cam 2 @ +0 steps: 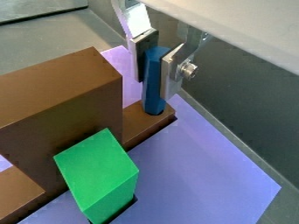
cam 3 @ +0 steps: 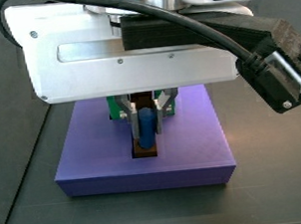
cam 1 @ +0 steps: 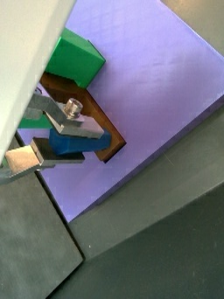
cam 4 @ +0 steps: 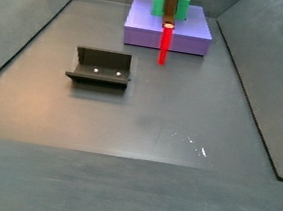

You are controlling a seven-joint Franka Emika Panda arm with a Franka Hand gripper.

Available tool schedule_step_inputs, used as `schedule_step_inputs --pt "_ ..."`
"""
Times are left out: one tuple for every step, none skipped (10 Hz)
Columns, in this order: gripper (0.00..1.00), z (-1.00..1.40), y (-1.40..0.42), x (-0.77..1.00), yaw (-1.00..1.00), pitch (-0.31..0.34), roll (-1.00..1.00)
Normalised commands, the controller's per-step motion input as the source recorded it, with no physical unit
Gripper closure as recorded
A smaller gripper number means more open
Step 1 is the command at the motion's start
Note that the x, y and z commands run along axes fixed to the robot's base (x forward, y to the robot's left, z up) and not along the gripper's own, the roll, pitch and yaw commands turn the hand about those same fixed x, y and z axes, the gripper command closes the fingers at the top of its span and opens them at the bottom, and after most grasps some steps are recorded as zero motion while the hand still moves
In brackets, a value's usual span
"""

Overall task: Pick up the blue object. Move up. Place the blue object on the fixture. Regrasp the blue object. Move to above the board. Insert the blue object.
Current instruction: Insert the blue object.

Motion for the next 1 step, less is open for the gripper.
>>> schedule_step_inputs --pt "1.00 0.00 0.00 0.00 0.00 0.000 0.00"
